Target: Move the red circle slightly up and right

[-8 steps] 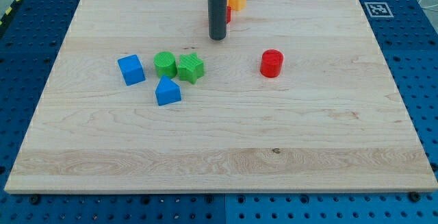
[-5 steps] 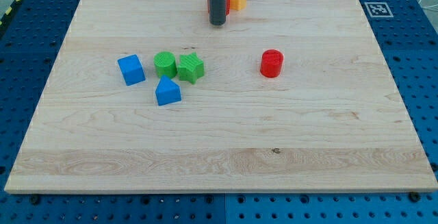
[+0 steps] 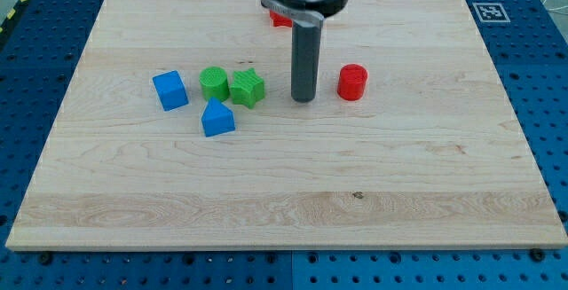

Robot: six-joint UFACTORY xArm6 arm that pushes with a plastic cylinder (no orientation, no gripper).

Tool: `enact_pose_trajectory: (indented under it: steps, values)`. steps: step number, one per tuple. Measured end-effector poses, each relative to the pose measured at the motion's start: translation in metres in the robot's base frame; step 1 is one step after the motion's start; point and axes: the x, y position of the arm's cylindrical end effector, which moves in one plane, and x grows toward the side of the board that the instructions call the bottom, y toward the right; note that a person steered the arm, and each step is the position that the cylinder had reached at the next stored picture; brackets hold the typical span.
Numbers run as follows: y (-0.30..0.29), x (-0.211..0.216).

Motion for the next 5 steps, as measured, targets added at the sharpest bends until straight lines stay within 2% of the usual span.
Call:
enact_pose_trajectory:
  steps: [2,5]
  values:
    - [0.041,0.012]
    - [0.041,-0.025]
